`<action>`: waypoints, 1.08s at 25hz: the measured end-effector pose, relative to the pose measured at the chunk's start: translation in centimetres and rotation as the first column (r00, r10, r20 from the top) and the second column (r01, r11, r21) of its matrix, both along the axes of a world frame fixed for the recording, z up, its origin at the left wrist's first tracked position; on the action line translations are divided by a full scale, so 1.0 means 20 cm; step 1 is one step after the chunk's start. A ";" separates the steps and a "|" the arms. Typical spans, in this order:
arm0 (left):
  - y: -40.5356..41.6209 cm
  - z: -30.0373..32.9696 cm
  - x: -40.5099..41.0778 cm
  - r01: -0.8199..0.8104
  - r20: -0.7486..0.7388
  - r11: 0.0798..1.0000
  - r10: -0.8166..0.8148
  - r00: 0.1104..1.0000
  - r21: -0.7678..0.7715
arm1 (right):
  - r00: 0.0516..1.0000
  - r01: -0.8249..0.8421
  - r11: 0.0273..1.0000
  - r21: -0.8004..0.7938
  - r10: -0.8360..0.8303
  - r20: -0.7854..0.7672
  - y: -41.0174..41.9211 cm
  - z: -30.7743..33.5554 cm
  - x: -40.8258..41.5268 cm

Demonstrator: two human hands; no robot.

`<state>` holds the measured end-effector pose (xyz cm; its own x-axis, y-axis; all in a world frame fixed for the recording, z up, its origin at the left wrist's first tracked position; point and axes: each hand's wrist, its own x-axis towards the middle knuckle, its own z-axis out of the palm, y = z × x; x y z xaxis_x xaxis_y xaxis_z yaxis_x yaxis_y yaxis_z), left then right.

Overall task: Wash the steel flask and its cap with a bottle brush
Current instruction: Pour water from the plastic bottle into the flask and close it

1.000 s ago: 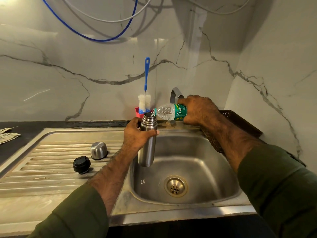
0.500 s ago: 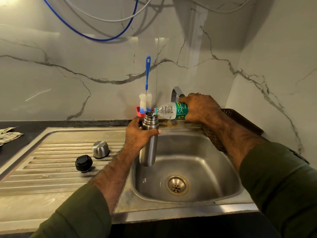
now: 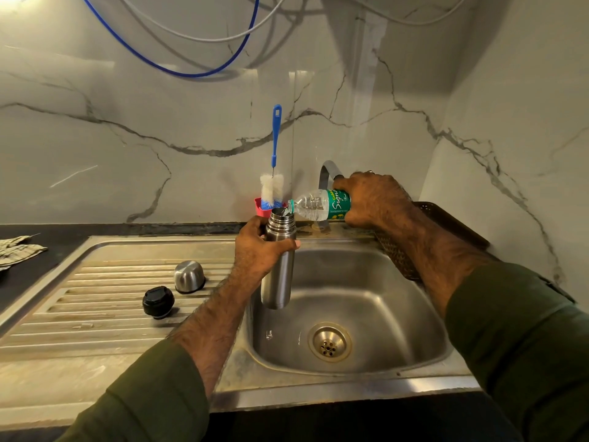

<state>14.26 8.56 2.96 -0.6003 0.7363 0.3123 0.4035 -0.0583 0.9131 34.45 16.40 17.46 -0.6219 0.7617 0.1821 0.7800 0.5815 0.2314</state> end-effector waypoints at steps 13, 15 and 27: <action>0.00 0.00 0.01 0.007 0.011 1.000 -0.007 1.000 0.004 | 1.000 -0.028 0.999 0.027 0.028 0.006 0.06 0.00 0.01; 0.00 0.00 0.01 0.009 0.013 1.000 -0.009 1.000 0.004 | 1.000 -0.029 0.999 0.037 0.029 0.013 0.07 0.00 0.01; 0.00 0.01 0.02 0.016 0.025 1.000 -0.016 1.000 0.001 | 0.999 -0.032 0.998 0.051 0.031 0.027 0.14 -0.02 0.00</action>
<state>14.67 8.48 3.12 -0.5960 0.7456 0.2981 0.3796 -0.0655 0.9228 34.48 19.13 17.02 -0.6503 0.7318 0.2037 0.7549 0.5925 0.2814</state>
